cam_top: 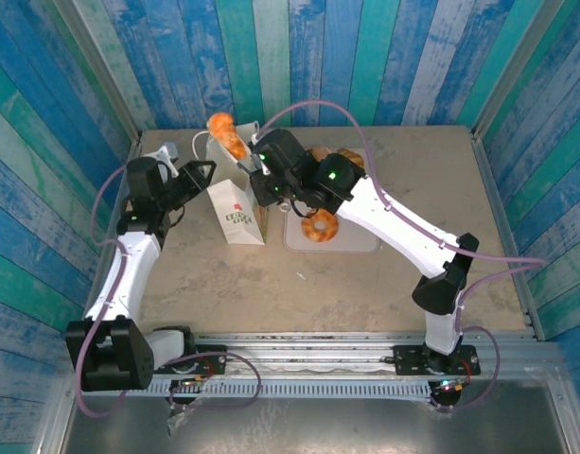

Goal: Place the fake bread into the paper bag

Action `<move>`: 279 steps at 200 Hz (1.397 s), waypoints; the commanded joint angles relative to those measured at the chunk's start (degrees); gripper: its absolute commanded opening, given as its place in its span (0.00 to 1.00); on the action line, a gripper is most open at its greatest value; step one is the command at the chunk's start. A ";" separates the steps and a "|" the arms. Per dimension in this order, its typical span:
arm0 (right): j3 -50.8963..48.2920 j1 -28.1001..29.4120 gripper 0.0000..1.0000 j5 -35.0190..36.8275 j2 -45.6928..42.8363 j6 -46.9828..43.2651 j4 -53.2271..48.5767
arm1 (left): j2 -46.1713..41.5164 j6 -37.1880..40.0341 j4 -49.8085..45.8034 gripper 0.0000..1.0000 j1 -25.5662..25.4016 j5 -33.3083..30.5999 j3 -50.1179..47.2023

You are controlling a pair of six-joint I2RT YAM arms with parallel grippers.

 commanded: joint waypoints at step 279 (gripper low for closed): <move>-8.31 -0.90 0.34 0.63 -8.83 0.47 -6.55 | -1.07 2.40 4.67 0.07 0.25 2.49 -0.35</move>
